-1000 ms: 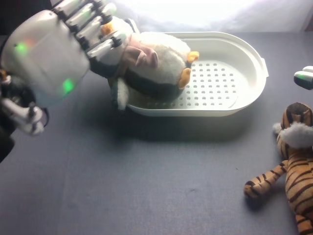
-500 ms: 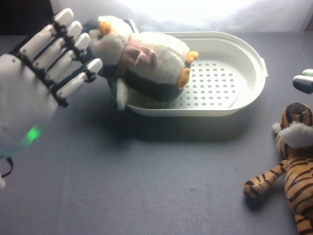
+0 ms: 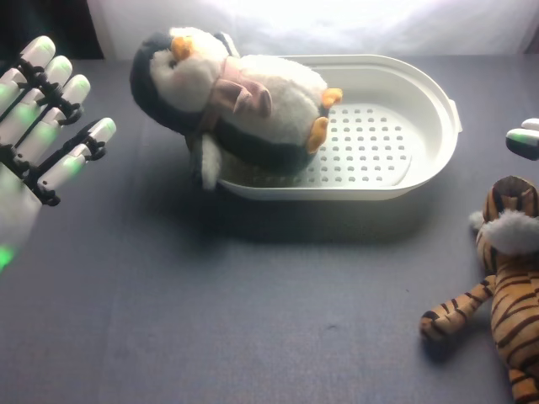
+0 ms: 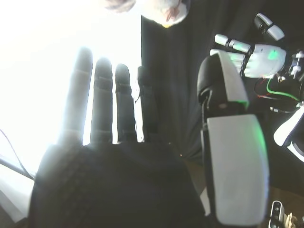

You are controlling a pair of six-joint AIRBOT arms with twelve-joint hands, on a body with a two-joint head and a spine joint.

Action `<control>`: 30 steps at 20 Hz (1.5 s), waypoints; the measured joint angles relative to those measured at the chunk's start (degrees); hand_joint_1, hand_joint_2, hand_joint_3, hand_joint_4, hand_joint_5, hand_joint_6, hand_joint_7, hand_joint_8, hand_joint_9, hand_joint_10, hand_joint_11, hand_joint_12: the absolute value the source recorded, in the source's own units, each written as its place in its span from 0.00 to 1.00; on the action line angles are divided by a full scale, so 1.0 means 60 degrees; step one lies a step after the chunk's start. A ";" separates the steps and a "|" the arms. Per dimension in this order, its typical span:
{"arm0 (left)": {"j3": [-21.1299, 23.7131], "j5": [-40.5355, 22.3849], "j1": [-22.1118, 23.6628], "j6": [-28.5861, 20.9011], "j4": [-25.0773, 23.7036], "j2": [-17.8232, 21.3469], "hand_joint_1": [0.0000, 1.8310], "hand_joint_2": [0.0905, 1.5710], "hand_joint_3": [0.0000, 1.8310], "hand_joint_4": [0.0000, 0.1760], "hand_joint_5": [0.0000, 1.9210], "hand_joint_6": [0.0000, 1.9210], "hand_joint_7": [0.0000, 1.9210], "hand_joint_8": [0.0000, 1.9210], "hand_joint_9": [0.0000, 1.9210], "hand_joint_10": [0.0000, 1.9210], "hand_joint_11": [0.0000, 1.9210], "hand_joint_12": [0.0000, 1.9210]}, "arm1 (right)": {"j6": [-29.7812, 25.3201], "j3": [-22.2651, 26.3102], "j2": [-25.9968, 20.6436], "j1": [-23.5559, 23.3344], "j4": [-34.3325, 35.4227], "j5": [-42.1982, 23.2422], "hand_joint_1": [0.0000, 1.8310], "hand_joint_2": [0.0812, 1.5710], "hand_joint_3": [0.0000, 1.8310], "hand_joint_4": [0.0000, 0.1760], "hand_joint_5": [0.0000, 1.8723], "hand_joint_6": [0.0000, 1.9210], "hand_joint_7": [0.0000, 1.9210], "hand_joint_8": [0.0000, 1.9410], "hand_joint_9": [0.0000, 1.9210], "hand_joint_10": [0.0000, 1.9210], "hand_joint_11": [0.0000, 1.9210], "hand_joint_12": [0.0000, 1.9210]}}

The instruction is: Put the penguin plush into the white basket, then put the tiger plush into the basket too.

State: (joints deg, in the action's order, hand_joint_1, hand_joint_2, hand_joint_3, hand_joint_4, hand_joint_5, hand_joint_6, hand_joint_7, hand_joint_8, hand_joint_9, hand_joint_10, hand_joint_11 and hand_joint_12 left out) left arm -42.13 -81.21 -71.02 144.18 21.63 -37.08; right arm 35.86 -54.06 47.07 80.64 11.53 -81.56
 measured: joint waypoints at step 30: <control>-0.0277 -0.0335 -0.0335 -1.4582 0.0240 -0.0237 0.51 0.54 0.00 1.00 0.00 0.00 0.00 0.00 0.00 0.00 0.00 0.00 | -0.0164 0.0375 -0.0441 0.0251 -0.0721 0.0029 0.44 0.69 0.00 0.00 0.25 0.00 0.29 0.00 0.36 0.00 0.32 0.20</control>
State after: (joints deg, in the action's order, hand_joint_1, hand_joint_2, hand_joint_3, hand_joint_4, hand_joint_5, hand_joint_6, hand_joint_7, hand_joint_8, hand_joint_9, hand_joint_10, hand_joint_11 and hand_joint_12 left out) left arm -43.79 -83.22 -73.03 56.69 23.07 -38.50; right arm 34.87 -51.81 44.42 82.15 7.20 -81.38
